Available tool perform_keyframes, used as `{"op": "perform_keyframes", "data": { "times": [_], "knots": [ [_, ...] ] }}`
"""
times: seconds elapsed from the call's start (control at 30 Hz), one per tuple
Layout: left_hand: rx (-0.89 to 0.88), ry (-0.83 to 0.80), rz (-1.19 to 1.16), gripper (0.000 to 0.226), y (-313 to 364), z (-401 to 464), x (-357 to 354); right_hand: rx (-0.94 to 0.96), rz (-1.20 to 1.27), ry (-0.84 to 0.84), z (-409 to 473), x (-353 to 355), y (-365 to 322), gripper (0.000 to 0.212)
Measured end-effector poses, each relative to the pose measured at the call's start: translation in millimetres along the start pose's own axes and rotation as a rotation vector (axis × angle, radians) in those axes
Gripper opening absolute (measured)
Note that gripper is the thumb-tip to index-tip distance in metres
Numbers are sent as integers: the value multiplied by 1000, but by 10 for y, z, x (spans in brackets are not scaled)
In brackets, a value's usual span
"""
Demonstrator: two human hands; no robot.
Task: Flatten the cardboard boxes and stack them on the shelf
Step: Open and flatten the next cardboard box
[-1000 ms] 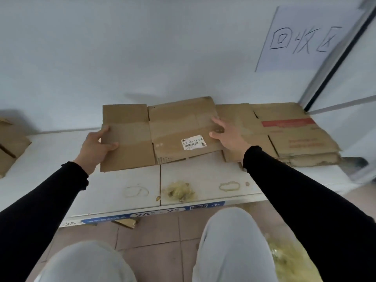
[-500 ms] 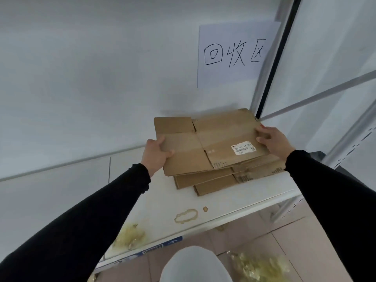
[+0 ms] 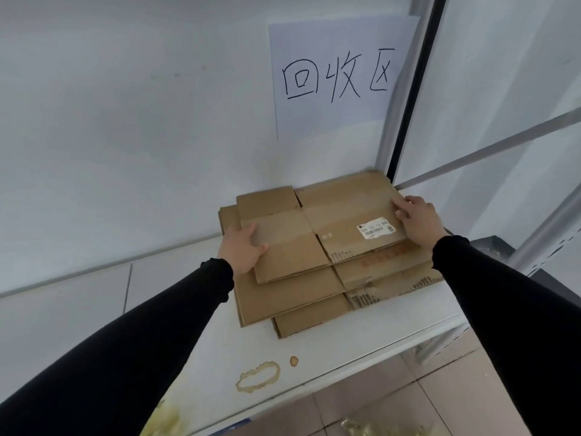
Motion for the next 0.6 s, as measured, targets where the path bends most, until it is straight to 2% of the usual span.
{"op": "perform_keyframes", "data": {
  "times": [0.07,0.17,0.23,0.33,0.43,0.53,0.6],
  "knots": [
    [3,-64,124,73,-37,36,-30,20,-63,-36,-13,-81,-26,44],
    [-29,-131,373,76,-55,88,-26,29,-186,-100,-46,-241,23,68],
    [-45,-148,463,77,-51,107,-28,42,-255,-99,-56,-312,37,75],
    [-44,-190,514,76,-37,117,-50,16,-337,-76,-73,-314,-37,71],
    [-82,-229,573,65,66,47,21,-4,-386,-3,-203,-168,-253,50],
    [-95,-242,593,48,58,-128,253,70,-392,32,-482,-74,-664,39],
    [-96,-210,580,48,-48,-319,494,179,-371,2,-768,-123,-1079,42]
  ]
}}
Point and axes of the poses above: each hand's wrist, its own z-axis towards the middle knuckle, its own x-axis out of the back of the hand, y = z × x, the point moved 9 cm from there along z, towards the middle knuckle, and after that the axes turned 13 degrees about -x, right-handed, at the moved point
